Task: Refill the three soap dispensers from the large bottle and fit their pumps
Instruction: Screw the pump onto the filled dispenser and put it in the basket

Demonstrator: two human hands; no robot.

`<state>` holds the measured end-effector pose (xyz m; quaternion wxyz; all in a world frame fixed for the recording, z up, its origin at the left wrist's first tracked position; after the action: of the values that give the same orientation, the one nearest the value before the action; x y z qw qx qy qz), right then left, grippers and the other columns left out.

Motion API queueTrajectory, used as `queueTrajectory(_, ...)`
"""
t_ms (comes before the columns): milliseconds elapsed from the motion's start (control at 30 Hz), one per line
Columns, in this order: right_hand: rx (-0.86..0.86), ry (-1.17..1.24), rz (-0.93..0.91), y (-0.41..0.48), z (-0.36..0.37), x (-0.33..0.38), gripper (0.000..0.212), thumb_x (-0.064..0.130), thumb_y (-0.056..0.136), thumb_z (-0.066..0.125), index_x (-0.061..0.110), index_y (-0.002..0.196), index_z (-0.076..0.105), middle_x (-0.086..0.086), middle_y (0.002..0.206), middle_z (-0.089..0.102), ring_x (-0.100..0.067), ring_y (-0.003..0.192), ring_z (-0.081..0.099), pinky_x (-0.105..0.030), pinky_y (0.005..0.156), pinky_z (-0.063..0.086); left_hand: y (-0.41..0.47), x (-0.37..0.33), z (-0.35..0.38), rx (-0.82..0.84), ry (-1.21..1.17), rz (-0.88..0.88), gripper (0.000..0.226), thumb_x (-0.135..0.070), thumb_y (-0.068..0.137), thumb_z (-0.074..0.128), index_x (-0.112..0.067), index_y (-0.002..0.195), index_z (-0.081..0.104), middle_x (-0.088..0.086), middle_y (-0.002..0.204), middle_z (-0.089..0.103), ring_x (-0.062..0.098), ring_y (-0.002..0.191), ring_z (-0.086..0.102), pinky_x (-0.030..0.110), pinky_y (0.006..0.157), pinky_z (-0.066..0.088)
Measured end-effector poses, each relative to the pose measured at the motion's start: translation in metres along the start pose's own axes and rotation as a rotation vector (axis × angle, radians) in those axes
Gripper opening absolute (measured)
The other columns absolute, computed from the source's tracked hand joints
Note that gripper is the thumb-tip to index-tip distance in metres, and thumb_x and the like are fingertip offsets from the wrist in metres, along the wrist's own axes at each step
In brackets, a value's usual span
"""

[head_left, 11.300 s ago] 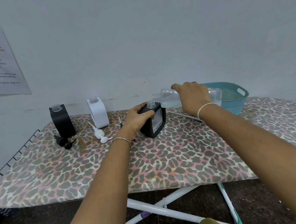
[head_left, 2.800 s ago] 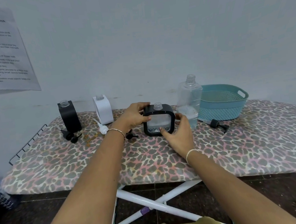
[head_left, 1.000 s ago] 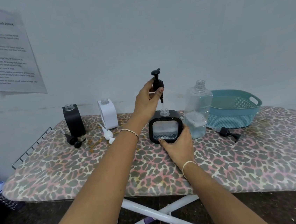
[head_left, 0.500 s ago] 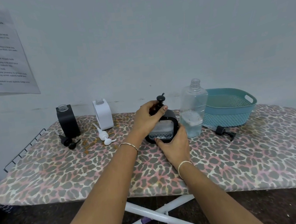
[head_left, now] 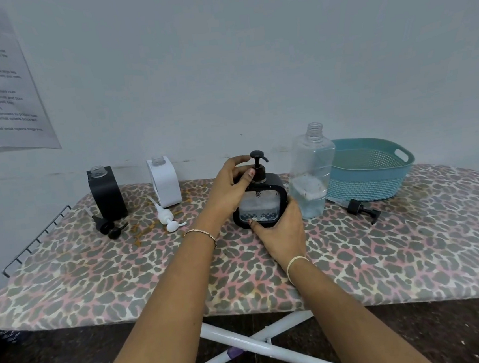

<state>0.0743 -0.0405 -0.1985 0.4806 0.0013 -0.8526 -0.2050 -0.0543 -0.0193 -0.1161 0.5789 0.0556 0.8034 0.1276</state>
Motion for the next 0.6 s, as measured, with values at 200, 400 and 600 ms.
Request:
queueTrajectory(200,0.001,0.005,0.009,0.000,0.000,0.001,0.080,0.039,0.063,0.084,0.012,0.126,0.043,-0.003,0.120,0.051,-0.019,0.117,0.051,-0.038,0.097,0.047,-0.001,-0.006,0.009,-0.130,0.105,0.046,0.054,-0.046,0.076,0.075,-0.015,0.114,0.051,-0.006,0.110,0.063,0.007,0.103,0.060,0.013,0.084,0.044)
queueTrajectory(400,0.012,0.010,0.013,0.000,0.000,0.001,0.081,0.039,0.064,0.083,0.012,0.128,0.042,-0.003,0.121,0.050,-0.019,0.117,0.050,-0.038,0.097,0.047,0.008,-0.006,0.015,-0.188,0.300,0.083,0.043,-0.043,0.079,0.074,-0.013,0.103,0.054,0.000,0.105,0.061,0.010,0.092,0.056,0.011,0.070,0.038)
queueTrajectory(600,0.017,0.002,0.016,-0.001,-0.002,0.001,0.080,0.037,0.066,0.083,0.012,0.130,0.041,-0.004,0.124,0.050,-0.019,0.119,0.048,-0.036,0.100,0.044,0.004,-0.004,0.004,-0.036,0.325,0.110,0.040,-0.029,0.096,0.056,-0.009,0.130,0.054,0.006,0.126,0.060,0.014,0.116,0.056,0.013,0.089,0.037)
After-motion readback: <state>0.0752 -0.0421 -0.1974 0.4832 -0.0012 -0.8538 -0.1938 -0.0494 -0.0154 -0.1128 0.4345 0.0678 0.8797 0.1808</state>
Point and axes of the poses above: each hand's wrist, its own y-axis towards the middle knuckle, its own z-axis out of the palm, x = y × z, the point moved 2 cm from there along y, towards the middle knuckle
